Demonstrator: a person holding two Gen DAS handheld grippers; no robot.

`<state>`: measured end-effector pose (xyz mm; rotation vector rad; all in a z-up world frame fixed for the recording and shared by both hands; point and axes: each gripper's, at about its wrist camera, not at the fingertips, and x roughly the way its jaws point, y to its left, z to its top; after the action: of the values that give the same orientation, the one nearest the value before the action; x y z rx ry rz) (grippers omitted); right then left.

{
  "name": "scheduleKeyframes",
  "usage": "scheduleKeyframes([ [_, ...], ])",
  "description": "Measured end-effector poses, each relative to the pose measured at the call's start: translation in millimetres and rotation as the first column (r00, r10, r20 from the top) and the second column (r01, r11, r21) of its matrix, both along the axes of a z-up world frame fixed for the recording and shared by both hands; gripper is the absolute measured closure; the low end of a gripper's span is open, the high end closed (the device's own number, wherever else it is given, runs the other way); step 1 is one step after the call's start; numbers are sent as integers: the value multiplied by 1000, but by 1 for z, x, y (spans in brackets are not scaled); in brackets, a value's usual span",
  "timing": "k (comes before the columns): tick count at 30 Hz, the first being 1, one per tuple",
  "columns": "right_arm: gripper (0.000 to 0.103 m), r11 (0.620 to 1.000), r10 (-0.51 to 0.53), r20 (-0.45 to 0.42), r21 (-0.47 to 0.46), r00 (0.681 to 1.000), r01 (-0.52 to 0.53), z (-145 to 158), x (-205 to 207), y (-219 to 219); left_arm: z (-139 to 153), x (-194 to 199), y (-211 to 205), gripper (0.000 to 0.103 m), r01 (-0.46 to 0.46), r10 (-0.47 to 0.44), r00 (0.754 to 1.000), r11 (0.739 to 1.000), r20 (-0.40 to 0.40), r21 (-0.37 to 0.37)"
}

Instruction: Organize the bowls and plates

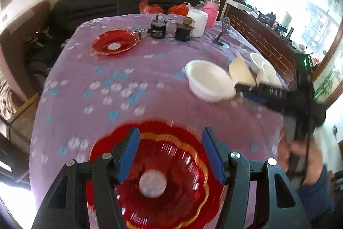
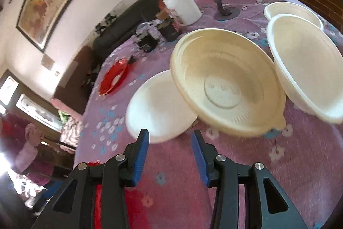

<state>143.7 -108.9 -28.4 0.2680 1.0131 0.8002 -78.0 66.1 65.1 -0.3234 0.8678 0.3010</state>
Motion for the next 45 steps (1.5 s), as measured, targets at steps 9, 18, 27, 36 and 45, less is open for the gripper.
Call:
scheduleKeyframes([
  [9,59,999,-41,-18,-33,999,41,-11,15,11,-33,124,46,43,-100,77,989,976,-126,-191],
  [18,59,998,-58,-59,-27,997,57,-24,32,16,-82,181,49,47,-125,82,982,958,-171,-258],
  [27,87,999,-5,-22,-47,1000,4,-34,28,16,-87,171,30,95,-64,24,986,968,-163,-242],
  [36,87,999,35,54,-25,998,-34,-11,-16,-14,-55,117,-2,95,-10,-6,998,971,-65,-238],
  [45,87,998,61,90,-27,994,-59,-5,-68,-63,-65,59,-46,94,47,-54,998,962,-16,-270],
])
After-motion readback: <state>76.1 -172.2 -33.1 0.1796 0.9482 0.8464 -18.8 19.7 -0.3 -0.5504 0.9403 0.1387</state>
